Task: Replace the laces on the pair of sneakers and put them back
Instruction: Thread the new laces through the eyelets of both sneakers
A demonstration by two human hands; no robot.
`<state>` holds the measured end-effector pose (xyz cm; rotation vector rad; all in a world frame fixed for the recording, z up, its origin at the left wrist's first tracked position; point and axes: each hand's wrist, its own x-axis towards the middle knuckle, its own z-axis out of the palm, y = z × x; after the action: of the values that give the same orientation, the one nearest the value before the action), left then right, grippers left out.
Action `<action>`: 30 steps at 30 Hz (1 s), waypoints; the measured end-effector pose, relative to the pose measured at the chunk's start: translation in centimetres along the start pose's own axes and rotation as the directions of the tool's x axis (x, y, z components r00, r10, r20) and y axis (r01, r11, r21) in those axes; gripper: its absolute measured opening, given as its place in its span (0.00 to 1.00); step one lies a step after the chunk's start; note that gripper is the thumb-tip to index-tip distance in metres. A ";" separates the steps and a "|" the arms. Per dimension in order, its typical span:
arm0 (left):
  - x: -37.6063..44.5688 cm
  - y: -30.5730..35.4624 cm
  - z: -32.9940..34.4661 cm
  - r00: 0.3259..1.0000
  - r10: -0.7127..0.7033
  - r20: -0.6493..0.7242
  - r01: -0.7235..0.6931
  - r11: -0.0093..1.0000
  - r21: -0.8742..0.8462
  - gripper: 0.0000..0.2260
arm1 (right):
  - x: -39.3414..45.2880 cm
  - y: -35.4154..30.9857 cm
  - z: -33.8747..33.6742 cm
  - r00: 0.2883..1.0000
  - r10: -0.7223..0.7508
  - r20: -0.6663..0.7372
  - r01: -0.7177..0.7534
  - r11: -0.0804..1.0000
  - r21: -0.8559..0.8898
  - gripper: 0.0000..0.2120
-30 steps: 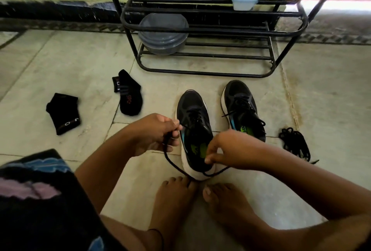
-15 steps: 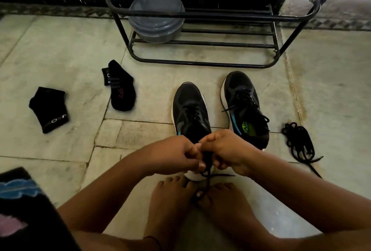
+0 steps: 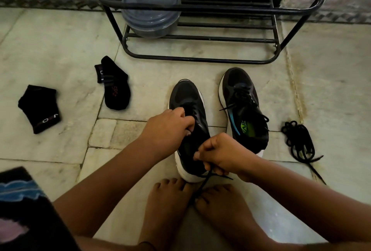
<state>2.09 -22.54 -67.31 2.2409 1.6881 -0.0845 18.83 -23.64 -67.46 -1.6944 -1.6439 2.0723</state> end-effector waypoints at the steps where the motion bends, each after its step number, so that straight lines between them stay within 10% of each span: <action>1: 0.0 -0.2 0.1 1.000 0.003 -0.012 -0.004 0.998 -0.067 0.05 | 0.0 0.0 0.0 1.000 -0.002 0.005 0.002 1.000 -0.002 0.07; 7: -0.6 -1.7 0.9 0.997 -0.049 0.052 0.069 0.853 -0.518 0.05 | -0.2 0.3 -0.5 1.000 0.006 0.027 -0.006 1.000 -0.002 0.08; 15: -2.9 -3.1 -0.4 0.973 -0.194 0.128 0.181 0.285 -0.941 0.16 | -0.7 -0.6 -3.3 0.961 -0.055 -0.272 0.110 0.976 0.190 0.12; 25: -4.9 -6.2 3.5 0.734 -0.155 0.662 0.523 0.750 -0.405 0.12 | -1.2 -1.8 -5.4 0.918 -0.187 -0.351 0.241 0.963 0.117 0.12; 30: -4.5 -7.4 4.3 0.726 -0.329 0.604 0.459 0.886 -0.069 0.14 | -1.5 -1.8 -5.2 0.915 -0.226 -0.334 0.281 0.951 0.126 0.07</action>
<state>-5.56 -26.22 -71.94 1.4414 1.6814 -0.5974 22.14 -20.10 -64.50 -1.5615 -1.4503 1.6677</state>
